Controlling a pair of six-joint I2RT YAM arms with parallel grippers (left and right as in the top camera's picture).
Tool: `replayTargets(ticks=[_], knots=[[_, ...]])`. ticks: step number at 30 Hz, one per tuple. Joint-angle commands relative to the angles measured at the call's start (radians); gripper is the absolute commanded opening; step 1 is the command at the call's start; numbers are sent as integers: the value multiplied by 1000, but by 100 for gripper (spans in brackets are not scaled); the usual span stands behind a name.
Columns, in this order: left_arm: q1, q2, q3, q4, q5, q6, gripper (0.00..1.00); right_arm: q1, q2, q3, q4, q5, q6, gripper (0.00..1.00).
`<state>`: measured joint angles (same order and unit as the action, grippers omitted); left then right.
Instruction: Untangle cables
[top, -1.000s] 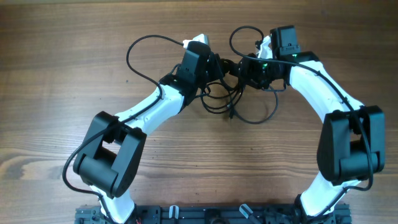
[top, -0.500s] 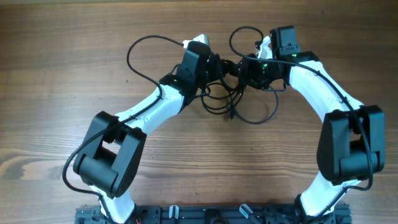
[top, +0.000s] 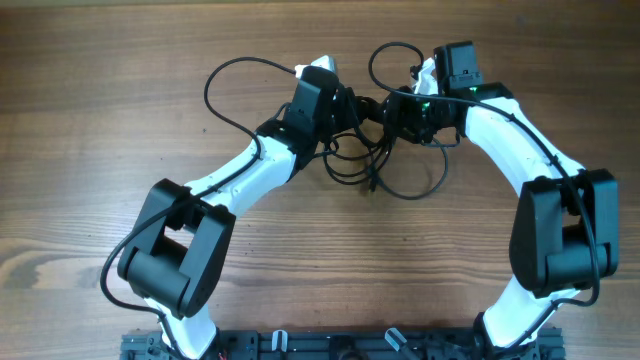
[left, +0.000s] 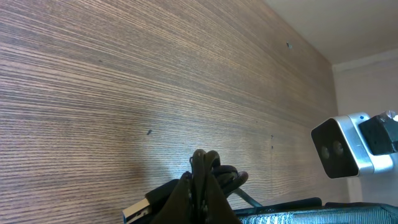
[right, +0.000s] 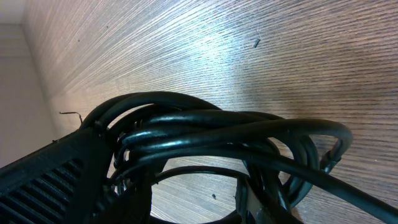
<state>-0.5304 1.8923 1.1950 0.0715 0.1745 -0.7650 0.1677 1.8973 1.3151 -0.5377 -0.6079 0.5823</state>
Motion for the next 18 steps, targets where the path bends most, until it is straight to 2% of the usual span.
replayTargets(ticks=[1,18], knots=[[-2,-32,-3,6,20,-10,4,0,12,1,-2,9,-8,45],[-2,-32,-3,6,20,-10,4,0,12,1,-2,9,-15,45]])
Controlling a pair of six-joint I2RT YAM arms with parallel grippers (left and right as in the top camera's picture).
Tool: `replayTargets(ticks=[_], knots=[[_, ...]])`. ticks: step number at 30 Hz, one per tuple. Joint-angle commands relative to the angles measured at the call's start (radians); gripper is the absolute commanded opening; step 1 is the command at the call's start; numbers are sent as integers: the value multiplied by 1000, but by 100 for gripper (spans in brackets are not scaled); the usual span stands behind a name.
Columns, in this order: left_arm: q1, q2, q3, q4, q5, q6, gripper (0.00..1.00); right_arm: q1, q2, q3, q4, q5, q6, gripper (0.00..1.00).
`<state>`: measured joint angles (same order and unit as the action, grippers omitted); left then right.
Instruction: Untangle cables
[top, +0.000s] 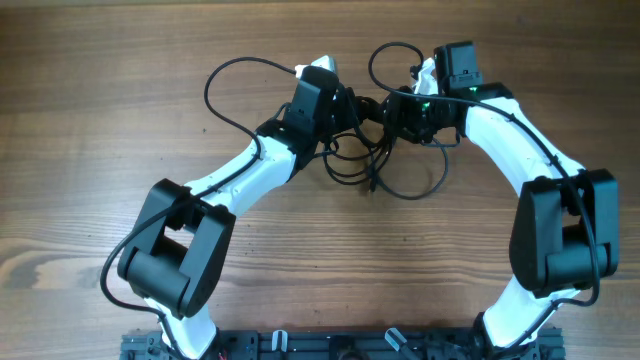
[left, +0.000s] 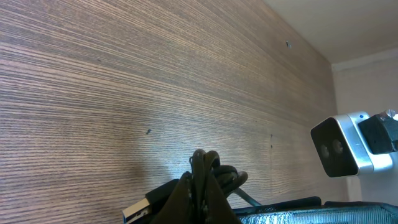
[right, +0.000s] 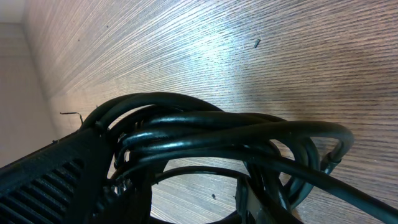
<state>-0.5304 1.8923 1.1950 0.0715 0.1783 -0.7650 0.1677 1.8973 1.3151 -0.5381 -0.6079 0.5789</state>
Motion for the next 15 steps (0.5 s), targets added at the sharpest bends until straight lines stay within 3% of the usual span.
replayTargets(ticks=[1,15], knots=[[-2,-32,-3,6,16,-10,4,0,12,1,-1,9,-14,45],[-1,-32,-3,0,27,-36,4,0,12,1,-1,5,-19,45]])
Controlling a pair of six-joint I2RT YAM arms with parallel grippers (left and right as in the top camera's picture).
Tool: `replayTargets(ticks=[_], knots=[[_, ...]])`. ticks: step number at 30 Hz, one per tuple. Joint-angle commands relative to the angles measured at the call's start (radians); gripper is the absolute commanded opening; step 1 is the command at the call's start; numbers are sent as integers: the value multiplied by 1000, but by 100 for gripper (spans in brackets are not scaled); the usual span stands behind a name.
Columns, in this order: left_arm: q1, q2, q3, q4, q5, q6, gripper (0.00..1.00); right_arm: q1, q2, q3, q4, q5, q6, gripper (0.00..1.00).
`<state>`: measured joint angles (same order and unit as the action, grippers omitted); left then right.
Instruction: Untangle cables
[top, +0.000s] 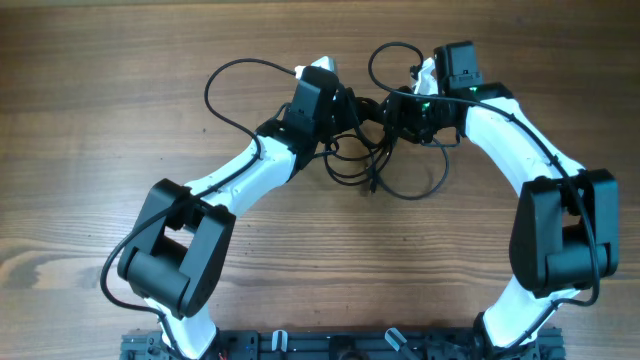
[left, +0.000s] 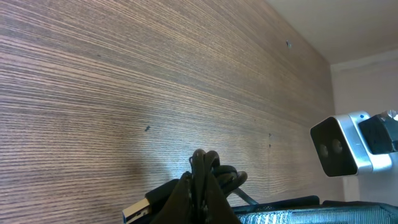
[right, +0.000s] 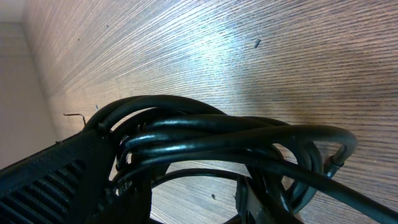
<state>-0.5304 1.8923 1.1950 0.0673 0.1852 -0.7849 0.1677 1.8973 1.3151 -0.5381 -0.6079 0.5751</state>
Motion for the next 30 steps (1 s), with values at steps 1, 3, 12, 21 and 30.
replayTargets(ticks=[1,3,12,21,30], knots=[[-1,-32,-3,4,21,-17,4,0,12,1,-2,5,-15,45],[0,-32,-3,4,21,-18,4,0,12,1,-2,5,-16,45],[3,-32,-3,-2,21,-35,4,0,12,1,-2,5,-18,46],[3,-32,-3,-7,21,-35,4,0,12,1,-1,5,-19,45],[3,-32,-3,-7,22,-36,4,0,12,1,-2,0,-18,45]])
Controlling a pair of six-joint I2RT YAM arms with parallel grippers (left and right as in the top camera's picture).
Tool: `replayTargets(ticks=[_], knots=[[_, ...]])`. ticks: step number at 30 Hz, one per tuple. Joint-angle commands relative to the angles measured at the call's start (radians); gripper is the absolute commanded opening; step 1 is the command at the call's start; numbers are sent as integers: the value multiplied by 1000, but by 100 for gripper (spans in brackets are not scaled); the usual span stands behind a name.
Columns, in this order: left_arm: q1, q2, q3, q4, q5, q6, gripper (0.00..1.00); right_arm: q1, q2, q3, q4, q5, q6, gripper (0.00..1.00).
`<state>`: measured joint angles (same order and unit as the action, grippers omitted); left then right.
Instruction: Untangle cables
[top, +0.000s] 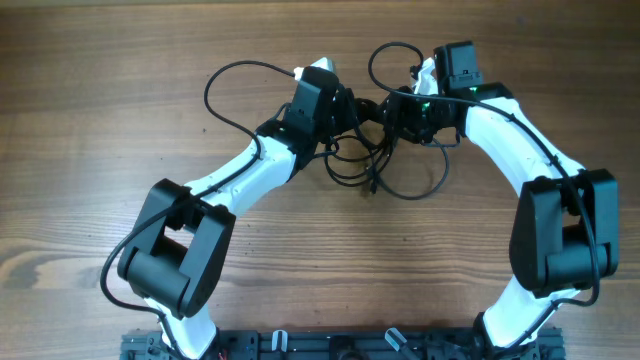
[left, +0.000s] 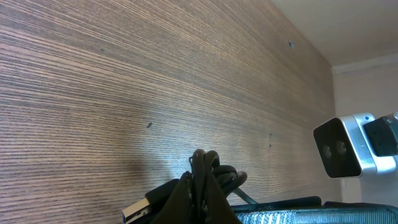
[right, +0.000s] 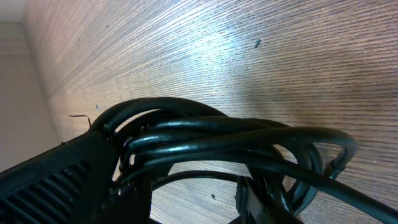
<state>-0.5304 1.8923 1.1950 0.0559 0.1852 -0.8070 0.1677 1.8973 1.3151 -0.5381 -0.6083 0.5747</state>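
A tangle of black cables (top: 378, 160) lies on the wooden table (top: 120, 120) at the back middle, between both arms. My left gripper (top: 352, 108) is at its left side, shut on a bunch of black strands (left: 205, 168); a USB plug (left: 135, 212) juts out to the left beside the fingers. My right gripper (top: 393, 112) meets the tangle from the right. In the right wrist view its fingers (right: 132, 202) stand apart, open, with a thick bundle of cable loops (right: 236, 140) draped across just beyond them and one strand crossing the gap.
The white camera housing (left: 339, 148) of the right wrist shows close by in the left wrist view. Thin wiring loops (top: 228, 80) arch off each wrist over the table. The arm bases (top: 170, 270) stand at the near edge.
Almost nothing: in the right wrist view the cable bundle sits a touch lower and further right. Both grippers keep their places and states.
At every earlier moment my left gripper was shut on strands at the tangle's left and my right gripper was open against its right. The tangle's shape on the table stays the same; only a slight drift shows in the wrist views.
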Motion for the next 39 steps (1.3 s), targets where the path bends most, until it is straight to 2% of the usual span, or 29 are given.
replayTargets(ticks=[1,39], knots=[[3,-32,-3,4,25,-14,4,0,12,1,-2,-3,-18,46],[3,-32,-3,-23,28,-17,4,0,12,1,-5,-2,-26,46]])
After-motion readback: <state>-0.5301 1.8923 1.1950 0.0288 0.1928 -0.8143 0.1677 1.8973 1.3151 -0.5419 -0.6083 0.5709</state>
